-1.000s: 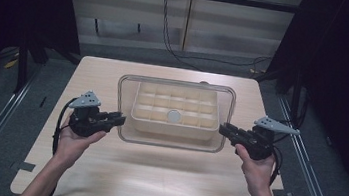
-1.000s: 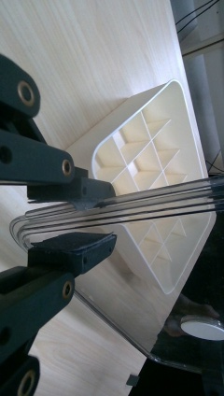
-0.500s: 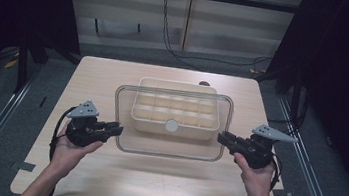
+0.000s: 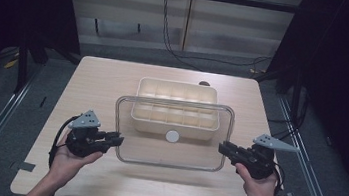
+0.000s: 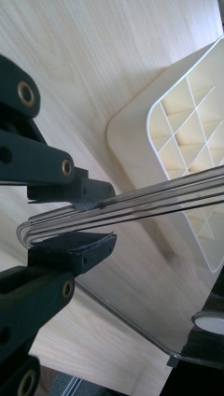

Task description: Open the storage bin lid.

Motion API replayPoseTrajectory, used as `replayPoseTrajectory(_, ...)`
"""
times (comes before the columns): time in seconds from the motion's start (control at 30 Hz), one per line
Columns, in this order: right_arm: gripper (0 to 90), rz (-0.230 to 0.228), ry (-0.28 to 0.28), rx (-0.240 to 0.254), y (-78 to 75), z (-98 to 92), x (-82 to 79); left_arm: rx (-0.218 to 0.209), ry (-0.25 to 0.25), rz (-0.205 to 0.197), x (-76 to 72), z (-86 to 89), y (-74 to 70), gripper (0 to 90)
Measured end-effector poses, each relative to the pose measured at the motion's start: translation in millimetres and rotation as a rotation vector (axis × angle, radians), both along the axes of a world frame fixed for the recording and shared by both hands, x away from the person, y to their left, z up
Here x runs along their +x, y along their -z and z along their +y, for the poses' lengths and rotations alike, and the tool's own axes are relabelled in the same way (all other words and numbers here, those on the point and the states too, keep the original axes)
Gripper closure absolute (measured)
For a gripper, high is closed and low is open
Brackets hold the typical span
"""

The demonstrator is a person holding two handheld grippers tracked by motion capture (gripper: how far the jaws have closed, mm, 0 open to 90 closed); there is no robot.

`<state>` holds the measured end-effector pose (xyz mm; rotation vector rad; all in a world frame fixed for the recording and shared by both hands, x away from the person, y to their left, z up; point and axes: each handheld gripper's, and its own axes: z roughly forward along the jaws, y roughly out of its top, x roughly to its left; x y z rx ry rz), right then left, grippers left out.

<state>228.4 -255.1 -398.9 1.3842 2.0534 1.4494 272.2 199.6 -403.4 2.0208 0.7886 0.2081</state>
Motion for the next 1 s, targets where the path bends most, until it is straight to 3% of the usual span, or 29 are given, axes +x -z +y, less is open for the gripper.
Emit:
replayPoseTrajectory(0.63, 72.7, 0.039, -0.037, -0.015, 16.7, 8.4, -25.1, 0.054, 0.019, 0.051, -25.6, 7.5, 17.3, 73.1)
replayPoseTrajectory(1.0, 72.1, 0.094, -0.042, -0.013, 36.7, 7.4, -31.5, 0.046, 0.036, 0.085, -32.4, 6.6, 30.7, 73.0)
